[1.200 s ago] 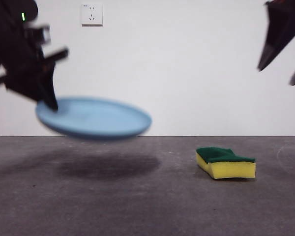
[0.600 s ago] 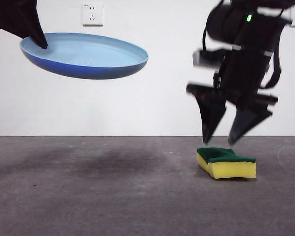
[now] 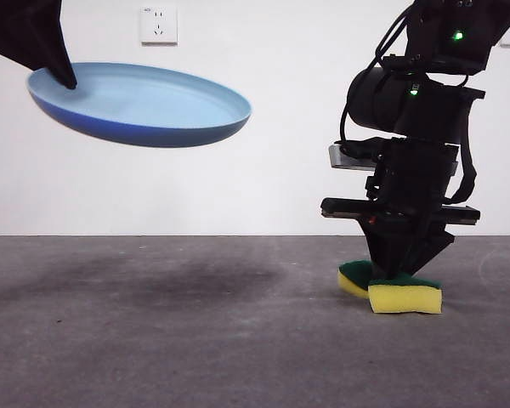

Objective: Pick up the plate,pick up the cloth,clean the plate with the cloth

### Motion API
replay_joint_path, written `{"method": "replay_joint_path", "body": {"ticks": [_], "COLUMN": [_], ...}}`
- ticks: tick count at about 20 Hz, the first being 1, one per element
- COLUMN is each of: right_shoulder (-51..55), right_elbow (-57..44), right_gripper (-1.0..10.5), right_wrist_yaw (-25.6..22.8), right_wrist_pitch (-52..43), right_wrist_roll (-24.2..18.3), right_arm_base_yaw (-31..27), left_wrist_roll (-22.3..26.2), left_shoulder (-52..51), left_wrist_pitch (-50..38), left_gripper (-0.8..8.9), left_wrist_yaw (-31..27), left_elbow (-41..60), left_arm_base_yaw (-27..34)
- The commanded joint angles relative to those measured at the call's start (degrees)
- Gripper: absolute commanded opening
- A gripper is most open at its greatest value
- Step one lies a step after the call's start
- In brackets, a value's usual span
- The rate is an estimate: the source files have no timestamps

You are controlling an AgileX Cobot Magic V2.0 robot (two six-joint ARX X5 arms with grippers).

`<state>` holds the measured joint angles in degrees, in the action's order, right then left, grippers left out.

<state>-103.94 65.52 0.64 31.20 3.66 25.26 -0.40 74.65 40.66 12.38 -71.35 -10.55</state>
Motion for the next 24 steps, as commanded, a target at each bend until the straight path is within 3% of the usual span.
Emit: {"method": "replay_joint_path", "body": {"ticks": [1,6,11,18,21,24], "right_shoulder": [1.88,12.90,22.64,19.15,15.61,14.45], "right_elbow": [-0.70,-0.63,-0.63,-0.63,-0.63,-0.63], "right_gripper": [-0.2,-0.2,-0.2,-0.2,-0.2,-0.2], "right_wrist_yaw": [0.48,0.92,0.92,1.11,7.13,5.29], "right_wrist_pitch": [0.52,0.50,-2.86,-10.03,-10.05,-4.68], "right_wrist_roll": [0.57,2.38,4.46,5.35,5.77,2.29], "right_arm_base_yaw": [0.61,3.15,9.55,17.05,20.31,23.37], "left_wrist_roll": [0.50,0.42,-0.09,-3.34,-4.63,-5.18], "left_shoulder": [1.95,7.15,9.62,9.60,9.60,9.60], "left_wrist_pitch": [-0.31,-0.31,-0.68,-4.11,-6.12,-6.32], "left_gripper": [-0.08,-0.08,-0.08,-0.08,-0.08,-0.08], "left_wrist_yaw": [-2.97,-3.26,-3.02,0.15,0.15,0.02], "left_elbow": [-0.07,-0.07,-0.07,-0.07,-0.07,-0.07], "left_arm_base_yaw": [-0.74,-4.26,-11.06,-17.86,-17.99,-17.86]}}
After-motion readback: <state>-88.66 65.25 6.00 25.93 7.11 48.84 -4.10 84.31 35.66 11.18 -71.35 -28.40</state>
